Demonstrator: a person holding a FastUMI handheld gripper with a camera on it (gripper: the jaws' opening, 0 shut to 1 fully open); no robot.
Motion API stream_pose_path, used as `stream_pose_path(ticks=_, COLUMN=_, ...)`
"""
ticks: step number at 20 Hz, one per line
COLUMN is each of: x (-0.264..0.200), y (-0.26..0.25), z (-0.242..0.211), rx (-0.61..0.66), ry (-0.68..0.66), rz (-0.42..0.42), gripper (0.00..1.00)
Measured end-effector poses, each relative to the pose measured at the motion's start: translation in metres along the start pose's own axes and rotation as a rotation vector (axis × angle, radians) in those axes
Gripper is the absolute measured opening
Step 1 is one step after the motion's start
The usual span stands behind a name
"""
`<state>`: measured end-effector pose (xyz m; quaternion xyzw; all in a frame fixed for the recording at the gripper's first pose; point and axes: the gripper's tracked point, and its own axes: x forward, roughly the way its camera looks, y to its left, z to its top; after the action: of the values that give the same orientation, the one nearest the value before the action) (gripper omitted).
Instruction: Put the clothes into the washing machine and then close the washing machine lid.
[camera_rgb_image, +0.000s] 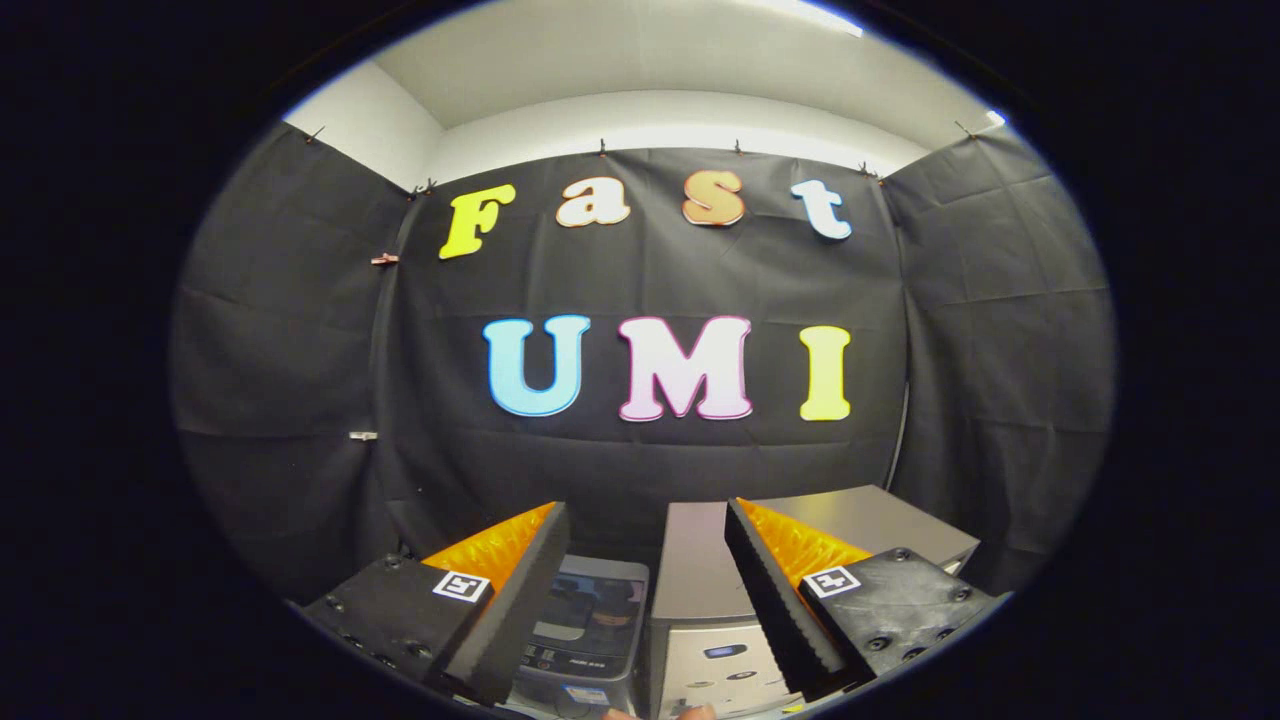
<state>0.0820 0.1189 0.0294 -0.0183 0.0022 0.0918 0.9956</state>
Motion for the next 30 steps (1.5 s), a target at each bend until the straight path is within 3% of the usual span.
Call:
stream_pose_path(ticks=3, x=-0.005, y=-0.019, z=0.006, rx=-0.004, ry=-0.009, rz=-0.084, gripper=0.98)
stream_pose_path(ticks=6, x=-0.015, y=-0.026, z=0.005, rx=0.003, ry=-0.009, rz=-0.104, gripper=0.98)
stream_pose_path(ticks=16, x=-0.055, y=-0.036, z=0.003, rx=0.024, ry=-0.033, rz=-0.068, gripper=0.98)
stream_pose_path(ticks=30, x=-0.073, y=-0.048, z=-0.045, rx=0.06, ry=0.044, rz=-0.076, gripper=0.98)
